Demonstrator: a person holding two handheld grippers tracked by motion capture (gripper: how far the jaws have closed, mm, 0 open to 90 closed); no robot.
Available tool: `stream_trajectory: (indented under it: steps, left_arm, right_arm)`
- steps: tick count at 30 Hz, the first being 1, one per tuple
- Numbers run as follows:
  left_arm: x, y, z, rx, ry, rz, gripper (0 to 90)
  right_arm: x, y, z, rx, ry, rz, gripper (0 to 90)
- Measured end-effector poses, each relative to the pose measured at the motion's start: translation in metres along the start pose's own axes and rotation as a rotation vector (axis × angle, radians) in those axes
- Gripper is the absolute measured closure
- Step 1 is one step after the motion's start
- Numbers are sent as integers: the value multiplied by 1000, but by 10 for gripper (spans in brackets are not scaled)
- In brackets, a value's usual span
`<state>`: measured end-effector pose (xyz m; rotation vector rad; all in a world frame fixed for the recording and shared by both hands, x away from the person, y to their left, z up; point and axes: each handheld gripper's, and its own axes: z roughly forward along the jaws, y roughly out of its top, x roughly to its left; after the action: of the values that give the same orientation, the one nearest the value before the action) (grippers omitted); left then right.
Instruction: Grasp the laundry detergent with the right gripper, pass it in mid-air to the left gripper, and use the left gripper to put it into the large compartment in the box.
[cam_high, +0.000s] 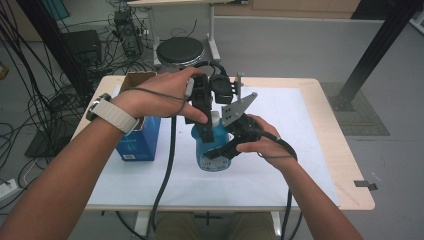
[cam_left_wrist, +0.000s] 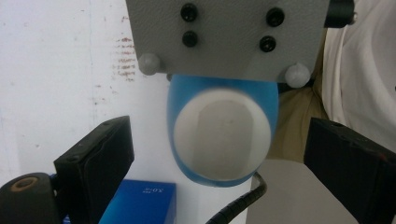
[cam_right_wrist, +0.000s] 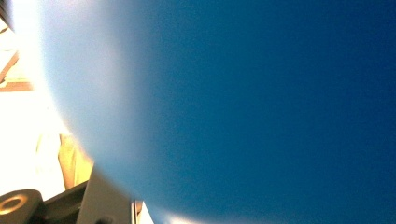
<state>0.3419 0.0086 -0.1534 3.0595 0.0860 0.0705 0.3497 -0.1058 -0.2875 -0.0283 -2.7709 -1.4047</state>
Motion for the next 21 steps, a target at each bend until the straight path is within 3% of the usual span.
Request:
stream_trajectory:
  steps: [21]
  left_arm:
    - [0,5,4,0,-5,-2,90]
  right_arm:
    - [0,-4,-1,-5,7,18,434]
